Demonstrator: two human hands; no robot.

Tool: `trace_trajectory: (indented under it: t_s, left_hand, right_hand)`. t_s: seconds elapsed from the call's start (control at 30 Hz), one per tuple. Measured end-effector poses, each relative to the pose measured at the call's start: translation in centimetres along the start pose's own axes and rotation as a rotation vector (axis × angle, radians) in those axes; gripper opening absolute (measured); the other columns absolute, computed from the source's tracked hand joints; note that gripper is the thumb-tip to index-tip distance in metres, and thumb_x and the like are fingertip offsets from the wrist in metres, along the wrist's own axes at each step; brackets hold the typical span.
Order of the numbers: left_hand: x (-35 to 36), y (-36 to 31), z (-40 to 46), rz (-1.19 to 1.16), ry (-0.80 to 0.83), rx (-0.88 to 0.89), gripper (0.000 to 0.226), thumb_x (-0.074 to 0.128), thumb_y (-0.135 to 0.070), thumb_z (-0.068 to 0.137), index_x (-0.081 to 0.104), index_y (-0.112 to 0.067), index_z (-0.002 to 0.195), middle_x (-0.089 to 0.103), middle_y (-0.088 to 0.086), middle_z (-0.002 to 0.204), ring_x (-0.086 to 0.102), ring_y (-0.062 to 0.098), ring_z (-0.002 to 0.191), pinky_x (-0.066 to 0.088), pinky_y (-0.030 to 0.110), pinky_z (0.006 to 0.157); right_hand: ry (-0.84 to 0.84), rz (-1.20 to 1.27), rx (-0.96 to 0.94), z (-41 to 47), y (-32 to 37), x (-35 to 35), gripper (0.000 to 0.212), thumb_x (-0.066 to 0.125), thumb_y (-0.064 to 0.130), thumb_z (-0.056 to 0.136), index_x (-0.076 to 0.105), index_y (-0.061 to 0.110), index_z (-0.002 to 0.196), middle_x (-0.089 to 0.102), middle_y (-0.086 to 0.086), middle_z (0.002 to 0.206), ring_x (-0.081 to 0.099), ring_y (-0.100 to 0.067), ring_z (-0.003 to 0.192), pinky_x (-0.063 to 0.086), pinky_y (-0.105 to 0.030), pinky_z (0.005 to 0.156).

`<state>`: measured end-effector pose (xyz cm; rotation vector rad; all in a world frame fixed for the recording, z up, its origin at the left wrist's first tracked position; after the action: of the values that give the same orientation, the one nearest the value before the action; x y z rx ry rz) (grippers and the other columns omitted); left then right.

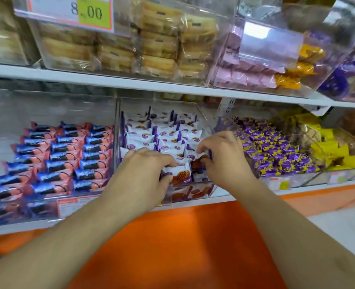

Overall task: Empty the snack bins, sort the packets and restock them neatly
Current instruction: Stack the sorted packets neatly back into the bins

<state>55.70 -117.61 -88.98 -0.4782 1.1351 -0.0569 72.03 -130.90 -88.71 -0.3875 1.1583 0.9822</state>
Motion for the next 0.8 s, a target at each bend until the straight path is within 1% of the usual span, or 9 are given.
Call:
trace_trajectory:
  t_s: [0.1,0.27,0.43,0.57,0.63,0.73,0.8]
  left_hand:
    - [0.0,0.0,-0.1,0.022,-0.006,0.014,0.036,0.065,-0.038,0.098,0.063,-0.043,0.134,0.066,-0.017,0.129,0.049,0.012,0.126,0.029,0.034,0.112]
    - [0.0,-0.2,-0.1,0.047,-0.032,0.042,0.034,0.067,-0.037,0.097,0.068,-0.043,0.130,0.068,-0.017,0.123,0.051,0.013,0.120,0.034,0.037,0.110]
    - [0.2,-0.1,-0.1,0.035,-0.064,0.058,0.032,0.074,-0.030,0.093,0.074,-0.040,0.123,0.072,-0.014,0.110,0.055,0.016,0.107,0.043,0.043,0.103]
    - [0.6,-0.4,-0.3,0.073,-0.060,0.099,0.031,0.075,-0.026,0.091,0.076,-0.037,0.119,0.073,-0.013,0.105,0.056,0.018,0.102,0.048,0.042,0.093]
    - [0.9,-0.6,-0.3,0.085,-0.046,0.114,0.030,0.074,-0.024,0.092,0.076,-0.037,0.119,0.073,-0.012,0.105,0.056,0.020,0.100,0.049,0.043,0.091]
    - [1.1,-0.4,-0.1,0.080,-0.025,0.110,0.031,0.071,-0.022,0.095,0.075,-0.037,0.122,0.073,-0.011,0.109,0.053,0.020,0.102,0.046,0.042,0.093]
    - [0.8,-0.1,0.1,0.067,-0.037,0.099,0.032,0.070,-0.021,0.097,0.074,-0.038,0.123,0.072,-0.011,0.110,0.052,0.020,0.104,0.043,0.040,0.097]
  right_hand:
    - [-0.014,-0.018,-0.023,-0.2,-0.1,0.4,0.030,0.084,0.001,0.075,0.076,0.022,0.096,0.071,0.008,0.108,0.047,-0.022,0.119,0.034,-0.043,0.094]
    - [-0.043,0.005,-0.044,-0.4,-0.2,-0.2,0.026,0.086,0.008,0.076,0.078,0.025,0.094,0.068,0.012,0.109,0.047,-0.021,0.121,0.037,-0.044,0.101]
    - [-0.099,-0.037,-0.064,-0.8,-0.4,-0.1,0.028,0.087,0.006,0.073,0.080,0.023,0.094,0.069,0.010,0.103,0.050,-0.024,0.116,0.034,-0.039,0.099]
    - [-0.100,-0.020,-0.062,-0.9,-0.4,0.1,0.026,0.087,0.006,0.073,0.080,0.021,0.094,0.069,0.009,0.104,0.050,-0.026,0.117,0.030,-0.039,0.096]
    - [-0.087,-0.016,-0.063,-0.9,-0.4,0.1,0.027,0.086,0.006,0.074,0.080,0.021,0.095,0.069,0.009,0.105,0.050,-0.027,0.118,0.028,-0.039,0.096]
    - [-0.082,0.005,-0.054,-1.0,-0.4,-0.1,0.027,0.084,0.007,0.077,0.079,0.022,0.099,0.069,0.011,0.108,0.049,-0.024,0.121,0.029,-0.037,0.097]
    - [-0.088,0.024,-0.052,-1.1,-0.3,-0.4,0.027,0.082,0.008,0.080,0.078,0.023,0.102,0.070,0.012,0.110,0.049,-0.022,0.121,0.033,-0.038,0.100]
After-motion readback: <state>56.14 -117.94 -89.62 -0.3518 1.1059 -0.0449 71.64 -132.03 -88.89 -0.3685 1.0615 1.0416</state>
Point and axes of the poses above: each hand's wrist, its own z-axis towards the middle knuckle, its own x-axis out of the palm, y = z × x, the point moved 5 cm from there along z, towards the middle knuckle
